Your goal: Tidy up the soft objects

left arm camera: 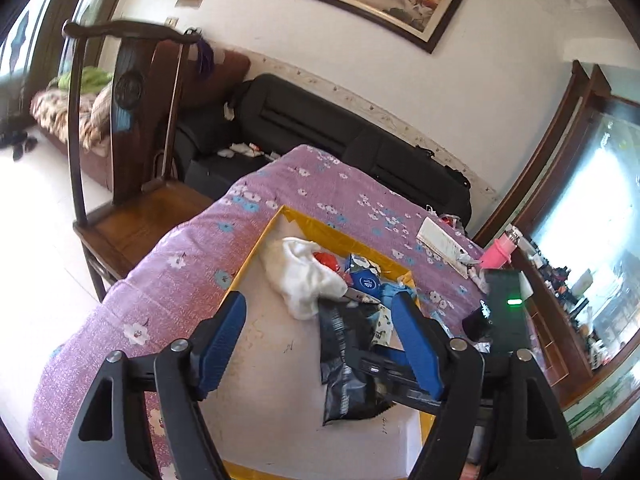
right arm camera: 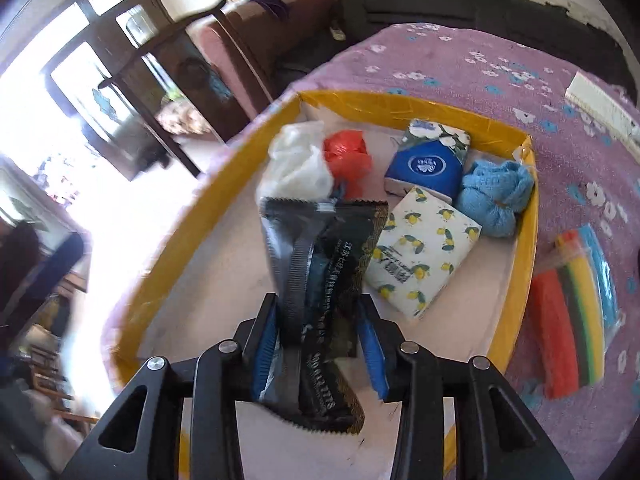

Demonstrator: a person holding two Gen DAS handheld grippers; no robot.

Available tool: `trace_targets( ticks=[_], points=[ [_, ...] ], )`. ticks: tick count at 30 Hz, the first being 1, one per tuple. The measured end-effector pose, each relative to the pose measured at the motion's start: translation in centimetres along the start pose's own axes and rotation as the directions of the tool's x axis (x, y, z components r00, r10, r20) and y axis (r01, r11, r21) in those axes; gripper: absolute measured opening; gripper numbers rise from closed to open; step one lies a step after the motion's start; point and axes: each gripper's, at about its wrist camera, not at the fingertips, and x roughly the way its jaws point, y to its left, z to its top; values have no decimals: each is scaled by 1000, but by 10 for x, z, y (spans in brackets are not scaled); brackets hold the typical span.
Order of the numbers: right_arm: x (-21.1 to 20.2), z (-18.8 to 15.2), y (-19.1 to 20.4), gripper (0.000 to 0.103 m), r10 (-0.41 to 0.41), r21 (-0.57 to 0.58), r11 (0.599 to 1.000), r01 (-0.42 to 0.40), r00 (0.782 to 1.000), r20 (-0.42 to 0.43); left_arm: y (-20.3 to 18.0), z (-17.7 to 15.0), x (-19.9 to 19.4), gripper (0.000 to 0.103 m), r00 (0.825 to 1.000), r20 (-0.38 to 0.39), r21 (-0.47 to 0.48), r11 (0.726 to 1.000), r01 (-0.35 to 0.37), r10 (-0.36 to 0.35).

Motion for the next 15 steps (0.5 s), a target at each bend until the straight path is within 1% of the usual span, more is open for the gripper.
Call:
trace_targets(
  ticks=[1,2,3,4,5,7,8,9,11,13,15],
  points=[
    [-12,-2,-1,53,-8,-12,1000,9,999,31,-4,-2,0,79,1000,-1,5,1000,-3,3],
    [-30,-8,-6,57,-30,-29,999,33,996,80,-9,-4,1,80,1000,-7,7,1000,0,1],
    [-41,-10,-9,65,-45,-34,998,49,993,110,-15,-7,2,80,1000,-20,12,1000,8,-8],
    [-60,-17,-18,70,-72,-35,996,79,984,163,-21,-10,3,80,1000,-28,19,1000,12,-12],
    [-73,-22,-24,73,-89,-31,995,97,976,198,-26,-13,3,80,999,-33,28,999,15,-14],
    [-101,-37,-43,84,-128,-8,991,135,956,263,-43,-21,4,80,998,-50,49,998,27,-24],
    [-115,-46,-57,86,-155,14,987,157,946,286,-50,-24,5,80,998,-58,53,998,35,-32],
    [-121,-48,-66,89,-168,29,985,167,941,292,-60,-29,8,80,997,-71,58,997,45,-41],
    [-135,-59,-94,89,-200,77,980,186,935,294,-79,-36,13,80,994,-95,71,995,64,-57],
    [-148,-75,-128,89,-241,150,967,204,927,287,-104,-45,21,80,989,-123,99,991,89,-77],
    [-159,-88,-158,89,-262,220,954,204,924,279,-133,-56,29,80,983,-158,140,983,118,-96]
  ],
)
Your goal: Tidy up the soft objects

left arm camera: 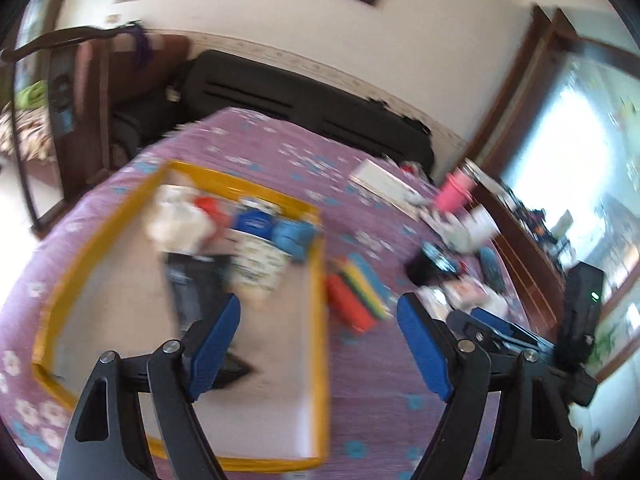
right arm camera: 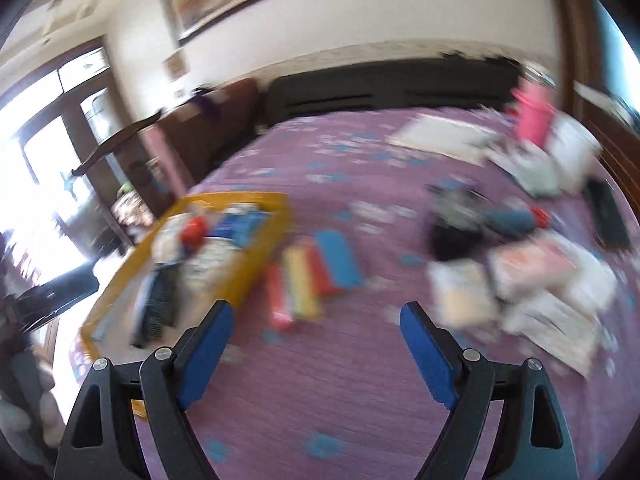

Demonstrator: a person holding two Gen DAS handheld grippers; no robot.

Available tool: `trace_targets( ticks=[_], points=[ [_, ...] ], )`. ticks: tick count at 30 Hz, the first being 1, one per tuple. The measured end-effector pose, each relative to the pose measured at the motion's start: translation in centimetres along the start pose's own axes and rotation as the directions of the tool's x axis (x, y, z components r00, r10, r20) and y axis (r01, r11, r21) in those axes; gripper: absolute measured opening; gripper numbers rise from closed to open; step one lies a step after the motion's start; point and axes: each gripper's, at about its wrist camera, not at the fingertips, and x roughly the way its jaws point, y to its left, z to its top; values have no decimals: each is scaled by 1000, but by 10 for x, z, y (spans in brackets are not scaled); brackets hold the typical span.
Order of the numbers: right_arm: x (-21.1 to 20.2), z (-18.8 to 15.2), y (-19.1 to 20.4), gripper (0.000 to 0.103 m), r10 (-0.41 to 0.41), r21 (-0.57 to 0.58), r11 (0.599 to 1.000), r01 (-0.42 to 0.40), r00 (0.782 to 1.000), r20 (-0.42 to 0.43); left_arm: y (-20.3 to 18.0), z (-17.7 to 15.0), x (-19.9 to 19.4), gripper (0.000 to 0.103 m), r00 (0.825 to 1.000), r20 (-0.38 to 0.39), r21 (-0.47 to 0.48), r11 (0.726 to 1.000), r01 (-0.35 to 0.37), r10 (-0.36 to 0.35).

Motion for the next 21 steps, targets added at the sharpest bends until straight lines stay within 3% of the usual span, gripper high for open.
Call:
trace_targets(
  ticks=[4,10,15,21],
  points=[
    [-20,-9,-67,89,-64,152,987,58,997,32,-43,-13,21,80,998,-58,60,997,39,-36],
    [-37,-13,-126,89,-171,260,954,146,982,75,-81,-35,60,80,986,-163,125,991,50,-30],
    [-30,-20,-149,88,-189,318,936,153,978,85,-95,-41,86,80,978,-210,161,986,35,-1],
    [-29,-22,-152,89,-136,325,940,102,987,82,-92,-35,114,80,971,-227,182,983,-35,77]
  ],
)
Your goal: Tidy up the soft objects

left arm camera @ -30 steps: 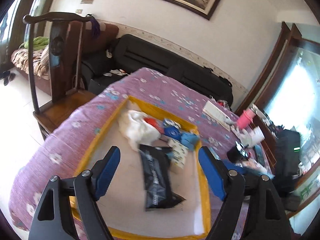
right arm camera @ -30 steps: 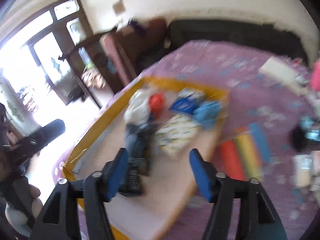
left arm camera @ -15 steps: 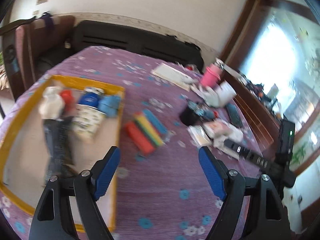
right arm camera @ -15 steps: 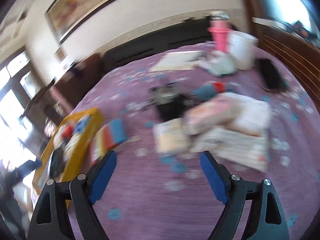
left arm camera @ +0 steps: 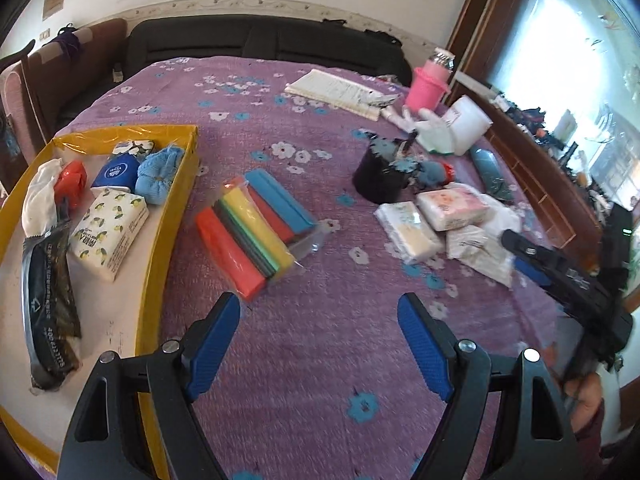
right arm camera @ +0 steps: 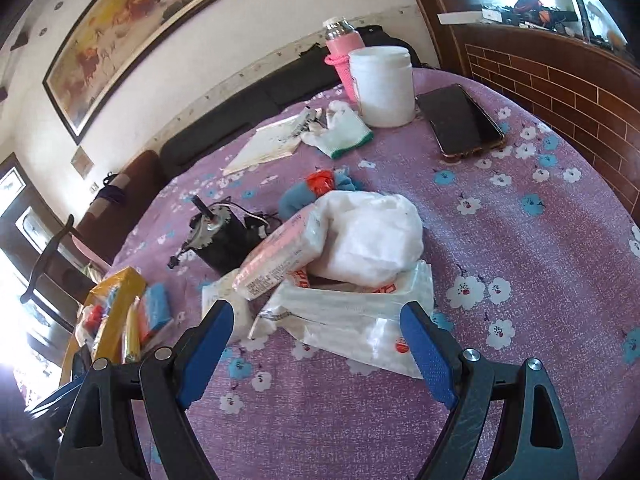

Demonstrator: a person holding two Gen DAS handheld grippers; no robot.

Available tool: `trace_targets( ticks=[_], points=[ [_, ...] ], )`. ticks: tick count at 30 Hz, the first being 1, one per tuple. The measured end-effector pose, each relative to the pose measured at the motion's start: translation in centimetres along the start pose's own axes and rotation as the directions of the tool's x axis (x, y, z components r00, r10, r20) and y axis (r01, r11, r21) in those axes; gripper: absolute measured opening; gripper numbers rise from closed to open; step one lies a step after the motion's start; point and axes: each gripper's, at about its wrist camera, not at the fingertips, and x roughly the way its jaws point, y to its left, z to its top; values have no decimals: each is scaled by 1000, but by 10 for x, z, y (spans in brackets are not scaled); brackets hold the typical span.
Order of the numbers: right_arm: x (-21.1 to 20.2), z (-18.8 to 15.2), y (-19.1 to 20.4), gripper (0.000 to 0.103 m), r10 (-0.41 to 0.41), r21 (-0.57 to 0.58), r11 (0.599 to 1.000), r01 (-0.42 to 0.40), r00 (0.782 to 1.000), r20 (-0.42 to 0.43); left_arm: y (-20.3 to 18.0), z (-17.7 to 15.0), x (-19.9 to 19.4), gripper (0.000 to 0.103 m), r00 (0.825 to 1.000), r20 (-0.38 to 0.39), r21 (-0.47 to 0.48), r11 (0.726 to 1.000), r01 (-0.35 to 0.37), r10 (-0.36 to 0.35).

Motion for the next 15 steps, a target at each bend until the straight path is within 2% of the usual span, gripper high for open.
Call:
trace_targets(
  ticks=[3,8,12,15],
  points=[
    [4,-4,5,90,-1,-22,1000,1,1000,-19,-15,-6,10,80,997,15,67,994,-83,82],
    [8,-7,8,90,-11,-43,999,9,999,-37,-44,-20,26,80,989,30,163,976,-145,142],
    [12,-9,8,92,-21,-47,999,18,998,-53,-46,-24,43,80,988,-29,149,978,-144,150],
    [14,-10,8,93,-27,-51,998,24,998,-62,-33,-23,48,82,986,-61,85,985,-151,156]
  ],
)
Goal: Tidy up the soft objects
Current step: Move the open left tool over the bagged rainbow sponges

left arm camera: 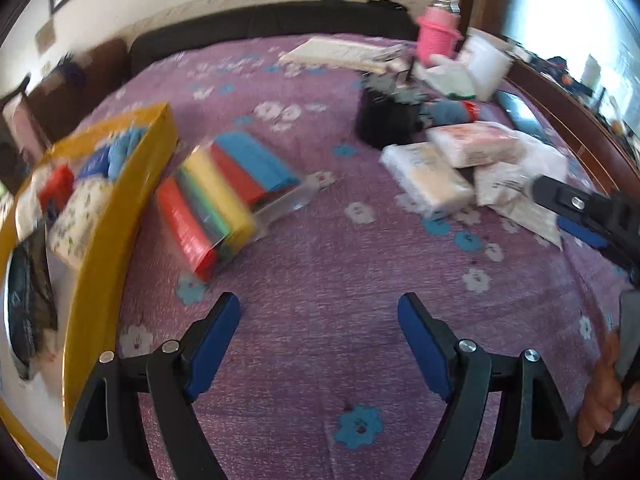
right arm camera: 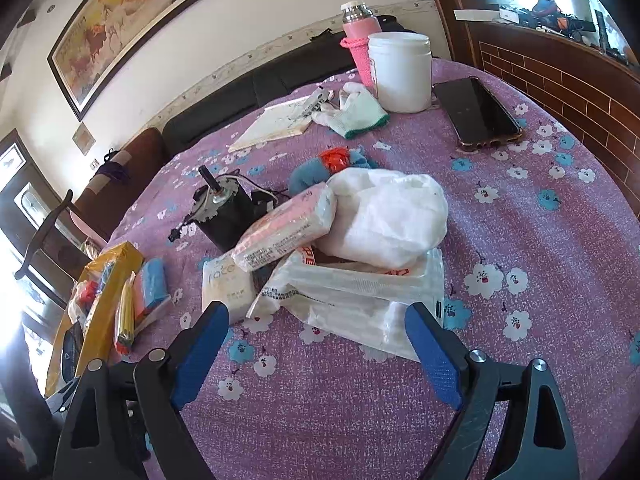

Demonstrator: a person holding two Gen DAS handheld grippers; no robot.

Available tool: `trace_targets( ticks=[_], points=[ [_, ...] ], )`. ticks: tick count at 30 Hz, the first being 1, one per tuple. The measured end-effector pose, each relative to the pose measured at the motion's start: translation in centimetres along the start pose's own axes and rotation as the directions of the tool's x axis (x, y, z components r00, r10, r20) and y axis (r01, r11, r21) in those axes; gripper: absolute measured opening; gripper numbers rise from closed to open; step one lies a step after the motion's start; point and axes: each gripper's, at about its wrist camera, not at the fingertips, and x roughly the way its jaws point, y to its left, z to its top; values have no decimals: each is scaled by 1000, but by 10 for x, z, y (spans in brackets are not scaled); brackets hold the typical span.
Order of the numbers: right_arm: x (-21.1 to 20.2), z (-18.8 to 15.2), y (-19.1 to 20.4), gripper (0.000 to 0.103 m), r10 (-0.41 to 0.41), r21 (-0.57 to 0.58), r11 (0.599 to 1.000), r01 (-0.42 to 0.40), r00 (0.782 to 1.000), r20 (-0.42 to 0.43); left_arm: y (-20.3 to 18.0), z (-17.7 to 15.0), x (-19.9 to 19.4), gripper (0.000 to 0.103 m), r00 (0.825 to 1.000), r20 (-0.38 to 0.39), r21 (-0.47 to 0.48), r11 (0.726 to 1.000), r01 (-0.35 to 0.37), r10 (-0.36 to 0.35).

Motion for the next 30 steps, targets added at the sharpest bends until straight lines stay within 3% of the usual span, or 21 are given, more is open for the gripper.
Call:
trace_targets(
  ticks=[2,5,13,30],
  points=[
    [1,-1,1,94,-4,-3,1000,4,1000,-4,1,0,1,96,1000,-6,-7,1000,-10,10],
    [3,-2,3,95,-16,-14,1000,16,1000,-11,-6,-1,8,103,998,-36,30,999,-45,46],
    [8,-5,9,101,-38,-46,998,37,999,-26,-4,-1,7,103,999,-36,23,999,-39,40],
    [11,-6,12,102,-66,-70,996,63,997,-32,-4,-1,8,103,999,-36,24,999,-40,41]
  ],
)
